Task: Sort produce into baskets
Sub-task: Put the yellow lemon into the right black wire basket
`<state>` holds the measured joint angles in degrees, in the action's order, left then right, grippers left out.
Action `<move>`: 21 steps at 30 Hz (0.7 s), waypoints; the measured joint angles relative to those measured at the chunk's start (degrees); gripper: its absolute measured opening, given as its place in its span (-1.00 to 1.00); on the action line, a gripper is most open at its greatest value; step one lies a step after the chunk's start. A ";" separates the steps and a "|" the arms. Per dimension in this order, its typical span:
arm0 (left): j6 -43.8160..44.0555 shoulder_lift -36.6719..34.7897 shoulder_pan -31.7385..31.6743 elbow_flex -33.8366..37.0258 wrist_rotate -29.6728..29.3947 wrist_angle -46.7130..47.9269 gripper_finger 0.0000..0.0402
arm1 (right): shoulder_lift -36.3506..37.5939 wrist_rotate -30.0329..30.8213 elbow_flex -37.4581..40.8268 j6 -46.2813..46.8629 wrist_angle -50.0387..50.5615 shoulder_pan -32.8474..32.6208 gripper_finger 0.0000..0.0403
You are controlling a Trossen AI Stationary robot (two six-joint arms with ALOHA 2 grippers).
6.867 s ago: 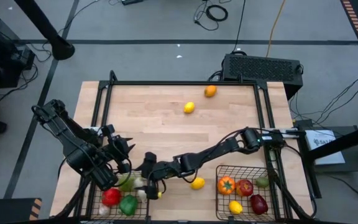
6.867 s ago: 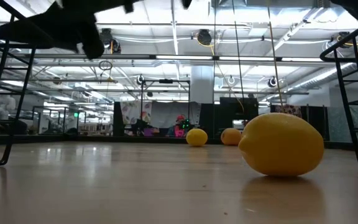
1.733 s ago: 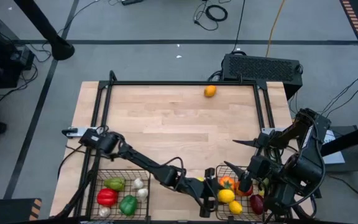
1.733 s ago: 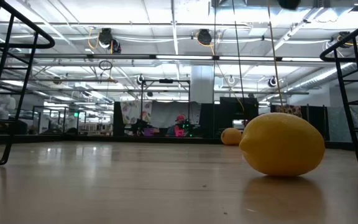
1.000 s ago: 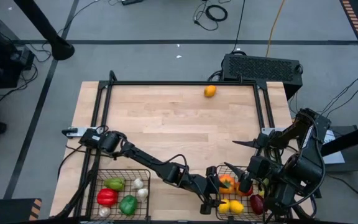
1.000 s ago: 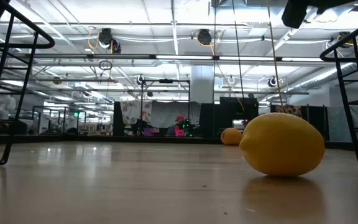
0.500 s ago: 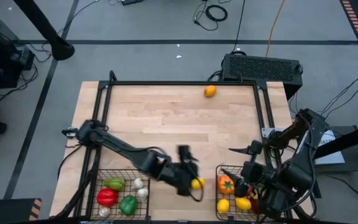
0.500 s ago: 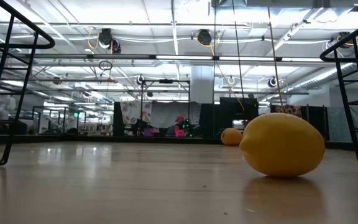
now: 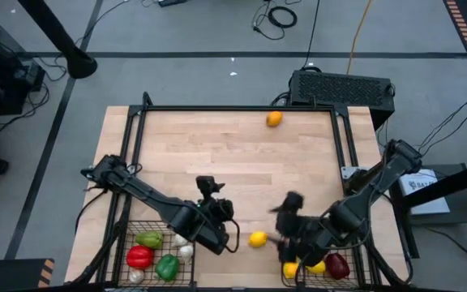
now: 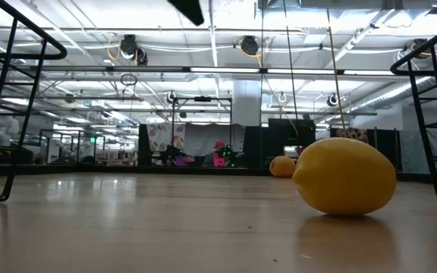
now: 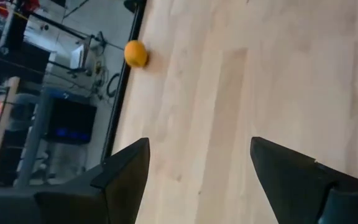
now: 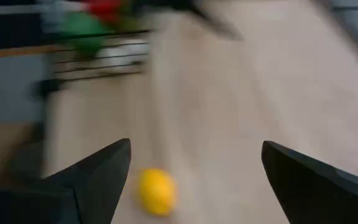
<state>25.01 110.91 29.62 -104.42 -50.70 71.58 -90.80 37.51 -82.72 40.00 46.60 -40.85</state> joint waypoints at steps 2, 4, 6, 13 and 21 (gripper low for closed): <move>-0.22 -0.27 -0.02 0.46 -0.08 0.00 0.42 | -1.31 -5.37 0.68 -4.95 -5.64 0.90 0.75; 0.11 -0.39 0.13 0.62 -0.19 0.08 0.42 | -3.26 -8.30 0.70 -7.54 -7.17 1.98 0.75; 1.00 -0.61 0.18 0.71 -0.24 0.58 0.42 | -5.39 -11.46 0.72 -8.88 -7.05 3.42 0.75; 13.30 -4.89 0.02 1.87 -6.63 11.85 0.42 | -13.71 -25.94 0.72 -12.96 -6.41 8.67 0.77; 18.19 -9.75 0.13 7.60 -8.33 11.82 0.42 | -18.93 -30.33 0.70 -14.20 -5.25 10.93 0.89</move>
<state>43.20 101.16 29.75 -96.82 -59.02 83.40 -109.73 7.18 -82.02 25.80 41.35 -29.92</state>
